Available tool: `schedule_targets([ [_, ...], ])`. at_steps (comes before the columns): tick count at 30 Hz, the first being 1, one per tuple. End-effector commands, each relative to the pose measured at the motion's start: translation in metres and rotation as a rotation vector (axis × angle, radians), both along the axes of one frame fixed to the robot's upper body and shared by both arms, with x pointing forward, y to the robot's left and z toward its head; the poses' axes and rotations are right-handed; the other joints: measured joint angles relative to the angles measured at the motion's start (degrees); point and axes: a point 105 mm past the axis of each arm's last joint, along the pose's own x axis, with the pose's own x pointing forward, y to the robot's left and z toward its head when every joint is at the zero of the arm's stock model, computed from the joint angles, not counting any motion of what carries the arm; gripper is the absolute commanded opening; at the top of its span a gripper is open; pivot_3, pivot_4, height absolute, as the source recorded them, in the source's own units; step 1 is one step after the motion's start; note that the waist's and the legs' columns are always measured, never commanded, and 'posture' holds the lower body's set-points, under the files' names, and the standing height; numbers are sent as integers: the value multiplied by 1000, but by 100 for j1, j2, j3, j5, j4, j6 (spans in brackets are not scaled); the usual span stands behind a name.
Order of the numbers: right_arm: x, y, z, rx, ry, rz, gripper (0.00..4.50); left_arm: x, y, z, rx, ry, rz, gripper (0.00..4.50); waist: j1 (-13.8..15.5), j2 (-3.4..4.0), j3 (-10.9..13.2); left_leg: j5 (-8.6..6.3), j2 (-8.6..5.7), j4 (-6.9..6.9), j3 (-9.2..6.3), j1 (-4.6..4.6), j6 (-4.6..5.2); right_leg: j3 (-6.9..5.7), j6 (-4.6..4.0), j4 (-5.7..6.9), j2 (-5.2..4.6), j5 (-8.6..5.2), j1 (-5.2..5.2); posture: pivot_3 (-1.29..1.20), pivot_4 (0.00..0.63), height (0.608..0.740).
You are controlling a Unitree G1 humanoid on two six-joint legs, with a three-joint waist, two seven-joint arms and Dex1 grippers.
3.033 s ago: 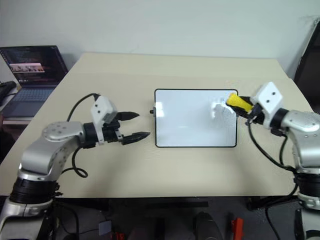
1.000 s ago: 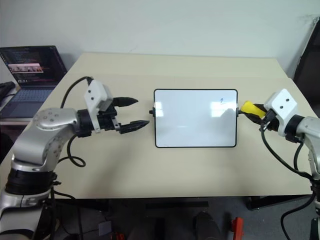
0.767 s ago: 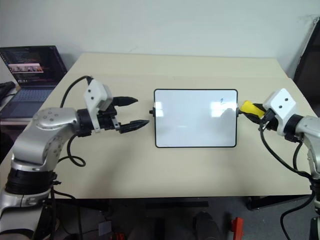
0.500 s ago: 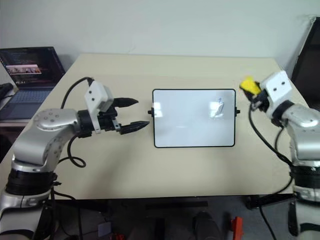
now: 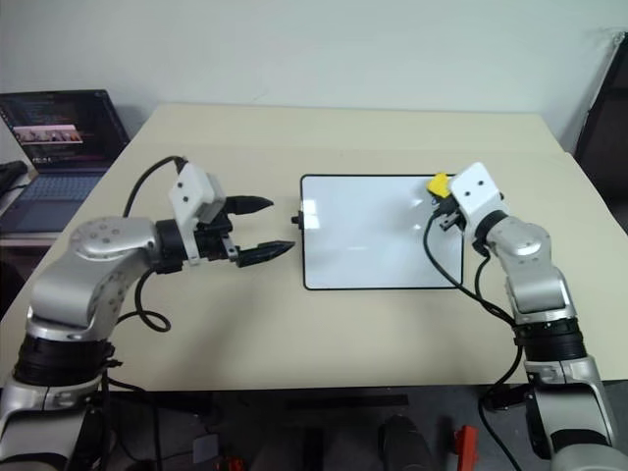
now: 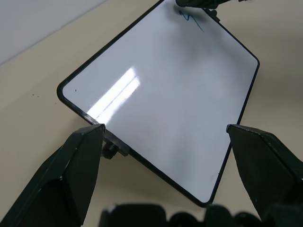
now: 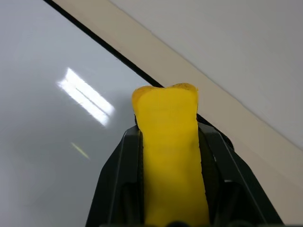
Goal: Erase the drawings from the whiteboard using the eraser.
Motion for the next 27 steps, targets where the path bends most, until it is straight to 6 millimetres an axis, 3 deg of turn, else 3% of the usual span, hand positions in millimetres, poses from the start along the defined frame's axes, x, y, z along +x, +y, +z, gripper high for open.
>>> schedule_targets([
  [1,1,3,17,-3,-38,-16,1110,-3,-4,9,3,-45,-15,4500,2,0,0,0,0,0,-1,0,0,-1,0,-1,0,0,0,0,150,740],
  [15,11,4,8,16,106,-82,1110,-2,-9,8,-4,-43,-26,4500,-3,0,0,0,0,-1,-1,0,0,-1,0,-2,0,0,0,0,150,740],
  [24,-6,-7,-29,-58,287,-111,1110,-2,-12,6,-9,-39,-35,4500,-6,-3,-4,0,0,3,-2,5,0,-1,0,3,0,1,6,0,150,740],
  [27,-14,-19,-43,-85,351,-163,1110,-2,-14,5,-12,-38,-41,4500,-4,-8,-8,0,-1,5,-3,8,0,-1,1,7,0,2,8,0,150,740],
])
